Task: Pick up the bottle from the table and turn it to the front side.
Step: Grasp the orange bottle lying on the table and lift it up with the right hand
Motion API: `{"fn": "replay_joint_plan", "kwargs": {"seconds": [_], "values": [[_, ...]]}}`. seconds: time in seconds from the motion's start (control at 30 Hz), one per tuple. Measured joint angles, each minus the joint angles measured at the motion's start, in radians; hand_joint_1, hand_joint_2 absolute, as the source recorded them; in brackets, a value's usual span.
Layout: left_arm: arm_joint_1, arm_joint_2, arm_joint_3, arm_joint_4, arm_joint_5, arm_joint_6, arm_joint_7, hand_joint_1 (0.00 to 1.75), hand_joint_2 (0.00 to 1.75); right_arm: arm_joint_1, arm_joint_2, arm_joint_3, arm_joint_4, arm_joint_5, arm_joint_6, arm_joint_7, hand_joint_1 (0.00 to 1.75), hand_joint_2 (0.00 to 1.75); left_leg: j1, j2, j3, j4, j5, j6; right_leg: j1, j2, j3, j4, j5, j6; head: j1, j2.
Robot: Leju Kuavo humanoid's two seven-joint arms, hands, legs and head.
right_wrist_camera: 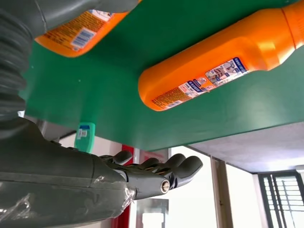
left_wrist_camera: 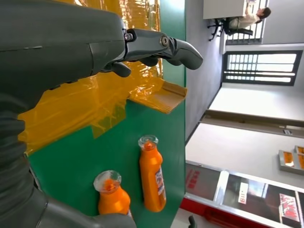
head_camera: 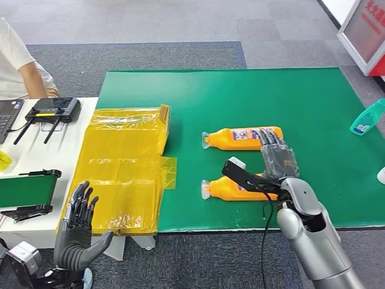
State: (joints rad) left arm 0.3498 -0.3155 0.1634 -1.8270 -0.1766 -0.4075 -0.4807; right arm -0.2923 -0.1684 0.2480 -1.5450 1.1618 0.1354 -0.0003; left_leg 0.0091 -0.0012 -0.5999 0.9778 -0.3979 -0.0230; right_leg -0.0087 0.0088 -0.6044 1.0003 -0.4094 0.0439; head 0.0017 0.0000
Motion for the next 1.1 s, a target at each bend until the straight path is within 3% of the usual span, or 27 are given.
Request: {"fn": "replay_joint_plan", "kwargs": {"seconds": [0.23,0.5,0.77,1.0,1.1], "values": [[-0.013,0.005,0.002,0.018,0.014,0.001,-0.006,0.0,1.75,-0.083,-0.047,0.078,0.07,-0.049,0.039,0.028,0.0,1.75,0.0,0.0,0.0,0.0,0.001,0.0,0.0,0.0,0.0,0.0,0.0,0.0,0.0,0.0],[-0.012,0.004,0.013,0.02,0.025,-0.016,-0.015,0.0,1.75,-0.092,-0.22,0.11,0.061,-0.144,0.117,0.037,0.0,1.75,-0.002,0.0,-0.001,0.0,0.0,0.002,-0.002,-0.001,0.0,-0.001,0.0,0.001,0.0,0.0],[-0.008,-0.001,0.045,0.02,0.028,-0.032,-0.015,0.0,1.75,-0.024,-0.447,0.09,-0.051,-0.303,0.208,0.058,0.0,1.75,-0.003,-0.001,-0.001,0.0,-0.001,0.003,-0.003,-0.001,0.0,-0.001,0.0,0.002,0.0,0.0],[-0.006,-0.004,0.057,0.02,0.028,-0.036,-0.015,0.0,1.75,0.003,-0.553,0.081,-0.107,-0.344,0.241,0.074,0.0,1.75,-0.003,-0.001,-0.001,0.0,-0.001,0.003,-0.003,-0.001,0.0,-0.001,0.0,0.002,0.0,0.0],[-0.007,-0.004,0.059,0.02,0.028,-0.041,-0.015,0.0,1.75,0.018,-0.568,0.085,-0.114,-0.343,0.238,0.073,0.0,1.75,-0.003,0.0,-0.001,0.0,-0.001,0.003,-0.003,0.0,0.0,-0.001,0.0,0.002,0.0,0.0]]}}
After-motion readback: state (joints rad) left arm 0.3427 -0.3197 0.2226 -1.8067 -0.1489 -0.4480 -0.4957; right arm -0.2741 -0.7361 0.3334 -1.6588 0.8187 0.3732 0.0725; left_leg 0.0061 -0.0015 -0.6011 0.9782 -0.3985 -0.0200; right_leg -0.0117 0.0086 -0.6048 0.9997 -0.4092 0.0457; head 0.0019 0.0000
